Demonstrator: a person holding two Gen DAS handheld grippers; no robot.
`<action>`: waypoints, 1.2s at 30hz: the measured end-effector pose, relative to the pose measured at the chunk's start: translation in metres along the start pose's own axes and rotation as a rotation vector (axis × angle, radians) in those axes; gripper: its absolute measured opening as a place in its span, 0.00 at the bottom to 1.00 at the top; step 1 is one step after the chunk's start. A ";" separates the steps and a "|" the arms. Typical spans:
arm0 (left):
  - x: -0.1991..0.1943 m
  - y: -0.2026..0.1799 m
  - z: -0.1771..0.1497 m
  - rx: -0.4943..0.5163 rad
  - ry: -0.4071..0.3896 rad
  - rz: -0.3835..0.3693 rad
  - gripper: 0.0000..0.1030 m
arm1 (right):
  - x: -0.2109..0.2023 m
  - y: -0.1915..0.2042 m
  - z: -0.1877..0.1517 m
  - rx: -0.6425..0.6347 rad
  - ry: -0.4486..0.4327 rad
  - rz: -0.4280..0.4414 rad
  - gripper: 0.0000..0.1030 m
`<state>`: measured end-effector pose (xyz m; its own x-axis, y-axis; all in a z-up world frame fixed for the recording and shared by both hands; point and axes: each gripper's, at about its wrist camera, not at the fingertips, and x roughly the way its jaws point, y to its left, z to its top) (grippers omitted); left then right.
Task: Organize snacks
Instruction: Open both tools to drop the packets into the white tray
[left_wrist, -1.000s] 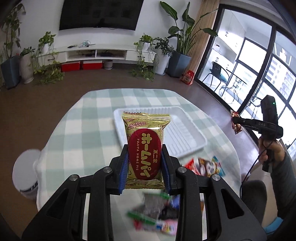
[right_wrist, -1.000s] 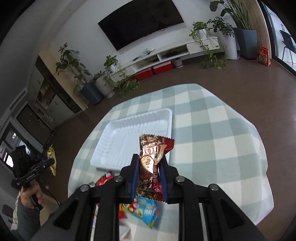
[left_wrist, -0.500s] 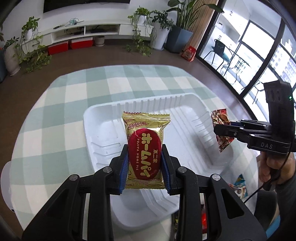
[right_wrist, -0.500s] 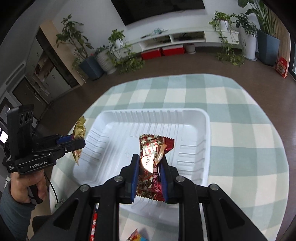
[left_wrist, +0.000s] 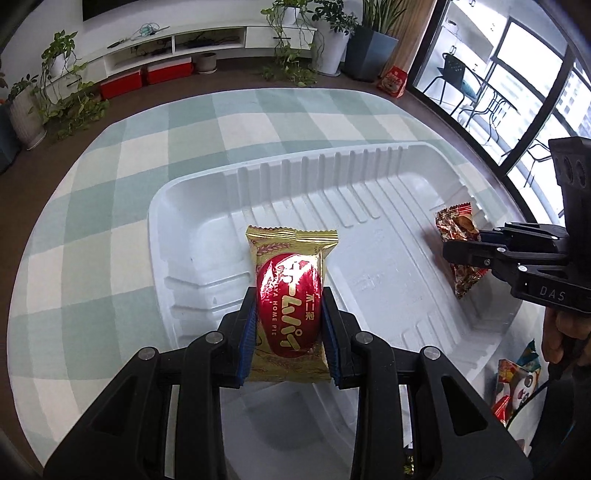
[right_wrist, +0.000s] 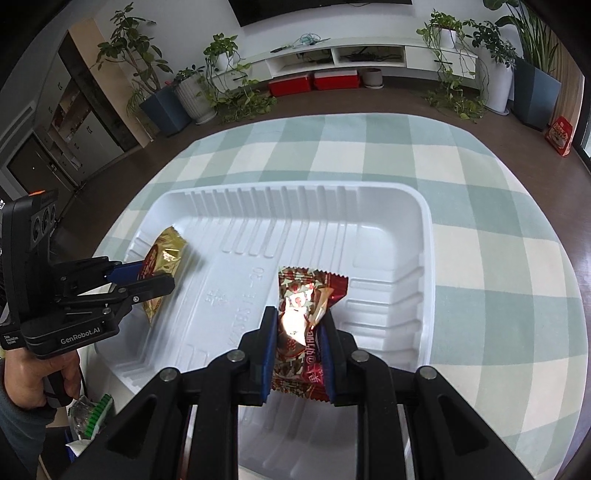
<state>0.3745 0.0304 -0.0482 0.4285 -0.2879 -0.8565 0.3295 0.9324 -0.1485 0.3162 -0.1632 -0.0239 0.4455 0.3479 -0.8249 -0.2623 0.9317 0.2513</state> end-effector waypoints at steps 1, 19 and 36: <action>0.001 0.000 0.001 0.001 -0.004 0.003 0.28 | 0.002 0.000 -0.001 -0.004 0.003 -0.003 0.23; -0.037 0.003 -0.003 -0.024 -0.093 0.037 0.32 | -0.023 -0.009 -0.003 0.025 -0.083 -0.026 0.68; -0.237 -0.020 -0.109 -0.136 -0.495 0.001 1.00 | -0.227 0.027 -0.080 -0.066 -0.562 0.179 1.00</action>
<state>0.1747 0.1040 0.1040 0.7865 -0.3253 -0.5251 0.2305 0.9433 -0.2390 0.1398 -0.2258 0.1301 0.7697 0.5177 -0.3735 -0.4199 0.8513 0.3147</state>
